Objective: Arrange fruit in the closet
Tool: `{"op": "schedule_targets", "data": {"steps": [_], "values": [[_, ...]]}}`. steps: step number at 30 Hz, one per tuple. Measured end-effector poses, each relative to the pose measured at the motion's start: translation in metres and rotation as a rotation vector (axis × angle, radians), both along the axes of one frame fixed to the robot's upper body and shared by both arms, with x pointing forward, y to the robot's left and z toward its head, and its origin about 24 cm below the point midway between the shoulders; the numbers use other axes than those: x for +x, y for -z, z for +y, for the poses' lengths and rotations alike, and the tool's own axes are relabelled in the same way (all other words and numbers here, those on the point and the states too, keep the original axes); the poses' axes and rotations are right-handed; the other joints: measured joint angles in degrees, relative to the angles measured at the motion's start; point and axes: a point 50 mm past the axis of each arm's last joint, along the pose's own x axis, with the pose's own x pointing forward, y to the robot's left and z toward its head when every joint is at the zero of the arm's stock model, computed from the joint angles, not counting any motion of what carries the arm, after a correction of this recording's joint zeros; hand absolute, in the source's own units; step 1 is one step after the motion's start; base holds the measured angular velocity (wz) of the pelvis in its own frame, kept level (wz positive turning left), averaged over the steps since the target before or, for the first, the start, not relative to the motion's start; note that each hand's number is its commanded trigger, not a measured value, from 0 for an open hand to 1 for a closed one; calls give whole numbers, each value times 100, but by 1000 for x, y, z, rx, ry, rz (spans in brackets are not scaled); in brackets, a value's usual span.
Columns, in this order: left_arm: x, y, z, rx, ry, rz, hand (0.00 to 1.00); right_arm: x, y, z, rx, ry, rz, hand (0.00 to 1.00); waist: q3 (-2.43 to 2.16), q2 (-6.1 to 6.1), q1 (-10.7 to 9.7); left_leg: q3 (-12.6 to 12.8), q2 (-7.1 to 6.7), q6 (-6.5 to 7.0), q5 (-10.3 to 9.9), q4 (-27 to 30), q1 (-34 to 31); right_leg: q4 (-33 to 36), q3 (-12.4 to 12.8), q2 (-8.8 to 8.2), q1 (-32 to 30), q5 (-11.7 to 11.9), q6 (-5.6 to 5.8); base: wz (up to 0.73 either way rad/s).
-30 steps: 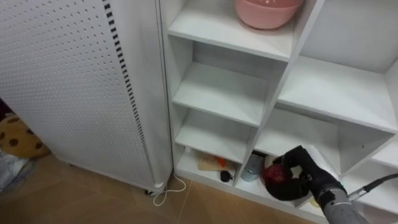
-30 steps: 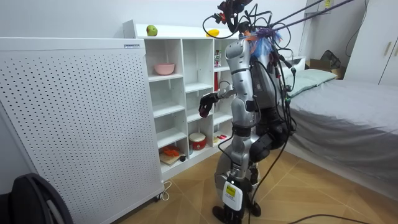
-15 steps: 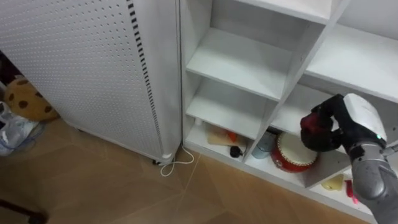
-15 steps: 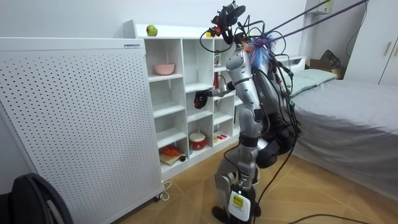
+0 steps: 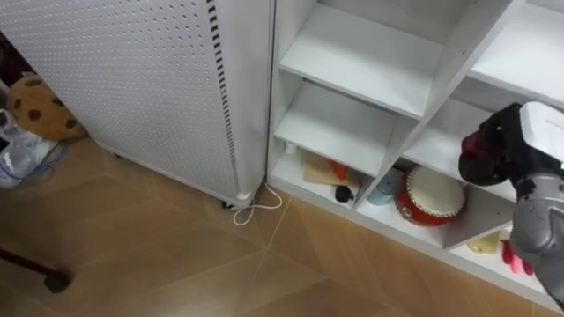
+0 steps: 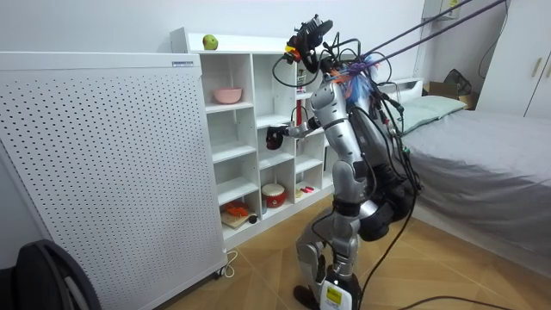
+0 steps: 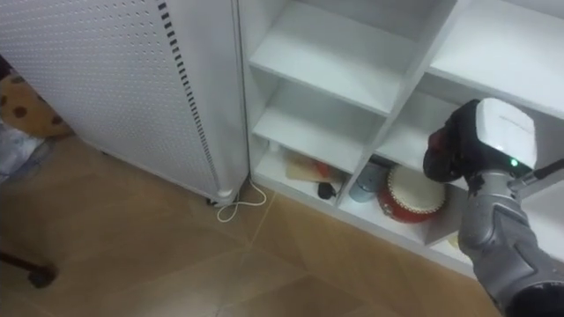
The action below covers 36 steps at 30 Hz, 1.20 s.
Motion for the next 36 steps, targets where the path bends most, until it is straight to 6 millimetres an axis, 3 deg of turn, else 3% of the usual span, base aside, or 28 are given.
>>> {"op": "schedule_targets", "data": {"steps": [11, 19, 29, 36], "values": [[-10, -4, 11, 8, -27, 4, 0, 0, -4, -3, 22, 14, -27, 100, -5, -10, 16, 33, -6, 41, -24, 193, -341, 210, 37, -46, -339, -36, 25, 1], [-11, -4, 10, -4, -36, 6, 0, -2, -3, -6, 73, 43, -58, 100, -5, -9, 30, 50, -85, 77, -49, 413, -601, 581, 33, -213, -621, -189, -33, 9], [-25, -1, 10, -21, -42, 51, 0, -7, 18, -24, 90, 122, 57, 100, -4, -1, 300, 105, -121, 48, -72, 495, -643, 779, 160, -244, -751, -250, -13, 1], [-34, -1, 13, -28, -72, 60, 0, -12, 27, -35, 171, 182, 78, 100, -3, 7, 328, 104, -176, 9, -80, 625, -726, 999, 176, -331, -856, -348, -66, 6]]}}
